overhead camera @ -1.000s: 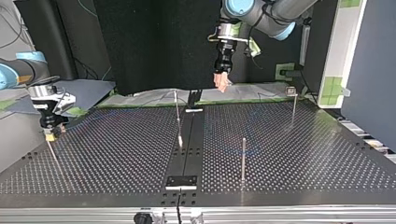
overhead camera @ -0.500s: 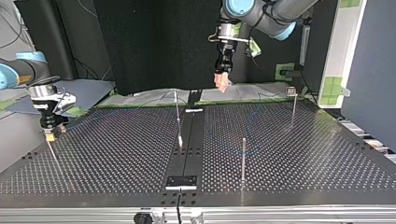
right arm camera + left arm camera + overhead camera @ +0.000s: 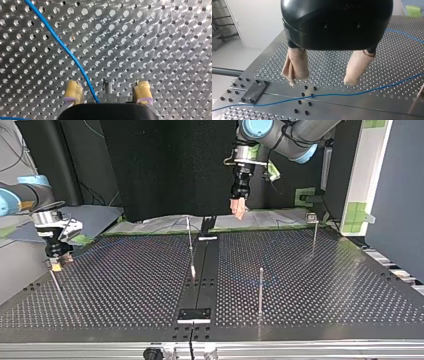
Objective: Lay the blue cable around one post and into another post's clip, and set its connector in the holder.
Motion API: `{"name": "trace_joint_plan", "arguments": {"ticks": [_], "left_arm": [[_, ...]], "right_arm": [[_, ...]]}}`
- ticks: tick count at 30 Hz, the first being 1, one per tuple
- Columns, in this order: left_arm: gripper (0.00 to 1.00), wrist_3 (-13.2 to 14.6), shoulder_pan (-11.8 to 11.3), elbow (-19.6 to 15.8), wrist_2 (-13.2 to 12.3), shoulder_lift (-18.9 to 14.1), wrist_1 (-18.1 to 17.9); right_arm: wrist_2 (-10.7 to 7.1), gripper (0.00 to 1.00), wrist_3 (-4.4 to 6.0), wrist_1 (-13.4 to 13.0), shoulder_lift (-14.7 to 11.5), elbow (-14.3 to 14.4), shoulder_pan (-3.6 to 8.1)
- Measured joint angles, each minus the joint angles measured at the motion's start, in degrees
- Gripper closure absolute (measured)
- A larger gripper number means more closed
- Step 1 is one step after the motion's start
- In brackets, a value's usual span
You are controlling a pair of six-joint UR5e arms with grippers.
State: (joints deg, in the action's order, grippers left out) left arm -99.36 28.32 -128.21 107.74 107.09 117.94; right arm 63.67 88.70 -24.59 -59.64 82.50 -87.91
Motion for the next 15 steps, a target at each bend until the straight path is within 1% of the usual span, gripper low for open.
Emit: {"name": "trace_joint_plan", "arguments": {"ticks": [10, 15], "left_arm": [[0.00, -0.03, -0.30, 0.01, -0.03, 0.02, 0.02], [0.00, -0.03, -0.44, 0.01, -0.03, 0.00, 0.02]], "right_arm": [[-0.15, 0.00, 0.03, -0.19, 0.00, 0.01, -0.37], [-0.79, 0.00, 0.00, -0.16, 0.00, 0.00, -0.47]]}}
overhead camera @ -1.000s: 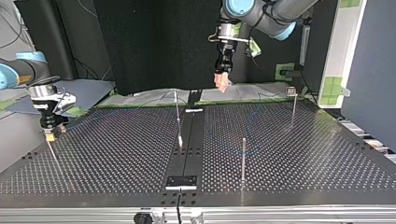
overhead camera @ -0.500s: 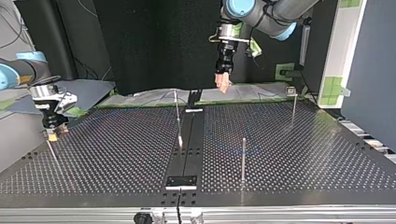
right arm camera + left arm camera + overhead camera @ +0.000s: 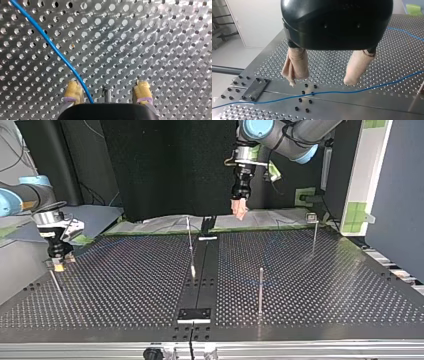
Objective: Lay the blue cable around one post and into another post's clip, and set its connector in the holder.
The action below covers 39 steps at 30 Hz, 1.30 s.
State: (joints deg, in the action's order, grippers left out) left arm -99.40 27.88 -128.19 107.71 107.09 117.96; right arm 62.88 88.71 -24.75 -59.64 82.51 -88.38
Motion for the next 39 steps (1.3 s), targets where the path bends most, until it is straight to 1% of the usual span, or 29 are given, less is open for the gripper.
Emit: {"name": "trace_joint_plan", "arguments": {"ticks": [4, 13, 19, 22, 25, 29, 35, 39], "left_arm": [[0.00, 0.00, -0.10, 0.00, 0.00, 0.00, 0.00], [0.00, 0.02, -0.32, 0.01, 0.00, 0.00, 0.00], [0.00, 0.00, -0.42, -0.01, 0.00, 0.00, 0.00], [0.00, 0.00, -0.43, -0.02, 0.00, 0.00, 0.00], [0.00, 0.02, -0.44, -0.02, 0.00, 0.00, 0.03], [0.00, 0.05, -0.44, -0.02, 0.06, -0.01, 0.20], [0.00, 0.08, -0.50, -0.02, 0.08, -0.01, 0.29], [0.00, 0.08, -0.58, -0.02, 0.09, 0.00, 0.35]], "right_arm": [[-0.37, 0.00, -0.01, -0.02, 0.00, 0.00, -0.09], [-0.52, 0.00, -0.06, 0.19, 0.00, 0.03, -0.39], [-0.52, 0.00, -0.66, 1.03, 0.01, 0.05, -0.62], [-0.52, 0.00, -1.36, 1.83, 0.01, 0.07, -0.78], [-0.39, 0.00, -2.70, 3.17, 0.01, 0.07, -0.98], [-0.19, 0.00, -4.94, 4.95, 0.01, 0.07, -1.34], [0.36, 0.00, -7.20, 6.55, -0.05, 0.05, -1.93], [1.10, 0.00, -7.91, 7.09, -0.20, 0.05, -2.22]]}}
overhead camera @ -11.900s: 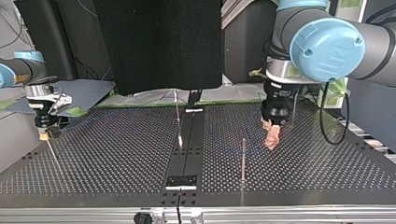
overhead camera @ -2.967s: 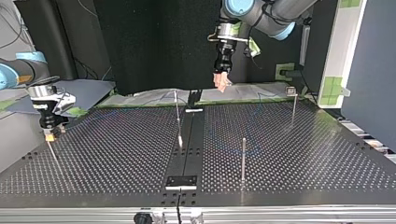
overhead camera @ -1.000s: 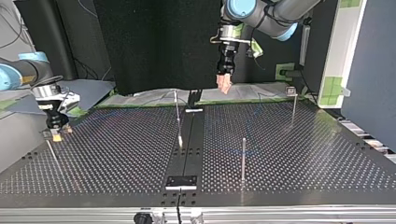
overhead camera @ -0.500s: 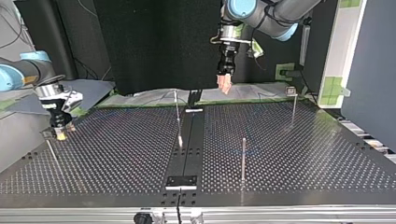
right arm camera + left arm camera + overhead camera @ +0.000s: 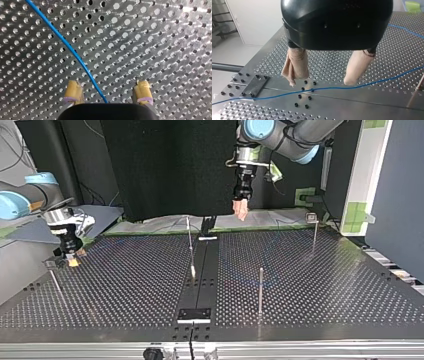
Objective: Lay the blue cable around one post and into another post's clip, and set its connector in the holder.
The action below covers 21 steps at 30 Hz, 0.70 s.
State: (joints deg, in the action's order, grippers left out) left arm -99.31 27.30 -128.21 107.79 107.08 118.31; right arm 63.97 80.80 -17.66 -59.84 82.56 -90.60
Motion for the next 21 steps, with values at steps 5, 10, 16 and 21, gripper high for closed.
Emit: {"name": "trace_joint_plan", "arguments": {"ticks": [5, 10, 16, 21], "left_arm": [[0.00, 0.00, -0.14, 0.01, 0.00, 0.01, 0.18], [0.00, -0.01, -0.25, 0.00, -0.04, 0.02, 0.25], [0.00, -0.04, -0.39, 0.00, -0.08, 0.02, 0.27], [0.00, -0.06, -0.52, 0.00, -0.09, 0.02, 0.27]], "right_arm": [[0.90, 0.00, -0.45, 0.87, -0.92, 0.01, -0.20], [1.21, 0.00, -0.98, 2.15, -1.74, 0.02, -0.30], [2.51, 0.00, -2.56, 4.24, -1.98, 0.15, -0.32], [2.95, 0.00, -3.40, 5.04, -2.01, 0.35, -0.34]]}}
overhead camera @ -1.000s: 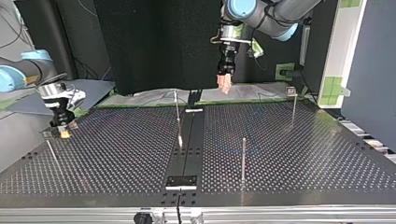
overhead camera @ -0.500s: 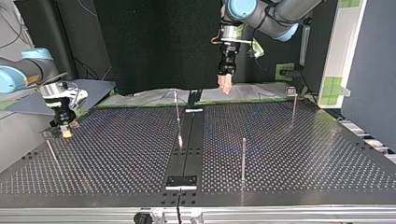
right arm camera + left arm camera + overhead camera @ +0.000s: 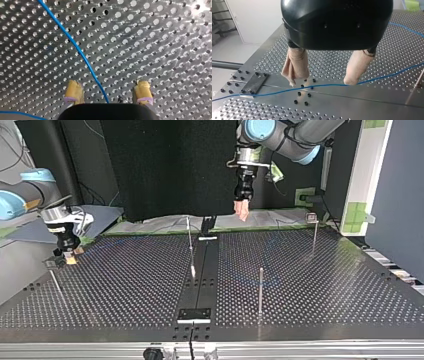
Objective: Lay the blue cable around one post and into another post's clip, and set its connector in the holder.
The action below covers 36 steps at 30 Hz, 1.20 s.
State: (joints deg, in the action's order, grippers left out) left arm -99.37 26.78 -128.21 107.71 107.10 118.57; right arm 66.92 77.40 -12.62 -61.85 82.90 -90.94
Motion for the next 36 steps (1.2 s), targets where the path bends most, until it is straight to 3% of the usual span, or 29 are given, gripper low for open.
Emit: {"name": "trace_joint_plan", "arguments": {"ticks": [8, 11, 16, 21, 25, 29, 32, 36], "left_arm": [[0.00, -0.03, -0.19, 0.00, -0.02, 0.00, 0.00], [0.00, -0.03, -0.28, 0.00, -0.04, 0.00, 0.00], [0.00, -0.05, -0.37, 0.00, -0.04, 0.00, 0.00], [0.00, -0.61, -0.45, 0.00, -0.05, 0.01, -0.01], [0.00, -1.01, -0.44, 0.00, -0.08, 0.01, 0.09], [0.00, -1.63, -0.45, 0.00, -0.09, 0.02, 0.60], [0.00, -1.65, -0.45, 0.00, -0.03, 0.00, 1.64], [0.00, -1.15, -0.28, 0.00, 0.40, 0.00, 3.88]], "right_arm": [[0.13, 0.00, -2.57, 2.17, -0.71, 0.84, -0.44], [0.26, 0.00, -2.66, 1.36, -2.01, 2.20, -0.54], [0.63, 0.00, -0.90, -0.93, -4.47, 4.67, -0.78], [-0.66, 0.00, 1.68, -3.59, -7.14, 7.36, -1.73], [-0.68, 0.00, 3.60, -5.51, -9.08, 9.29, -3.33], [0.79, 0.00, 5.40, -7.54, -11.05, 11.30, -5.29], [2.26, 0.00, 5.88, -9.09, -11.86, 12.87, -6.84], [4.18, 0.00, 5.76, -11.03, -12.08, 14.80, -8.77]]}}
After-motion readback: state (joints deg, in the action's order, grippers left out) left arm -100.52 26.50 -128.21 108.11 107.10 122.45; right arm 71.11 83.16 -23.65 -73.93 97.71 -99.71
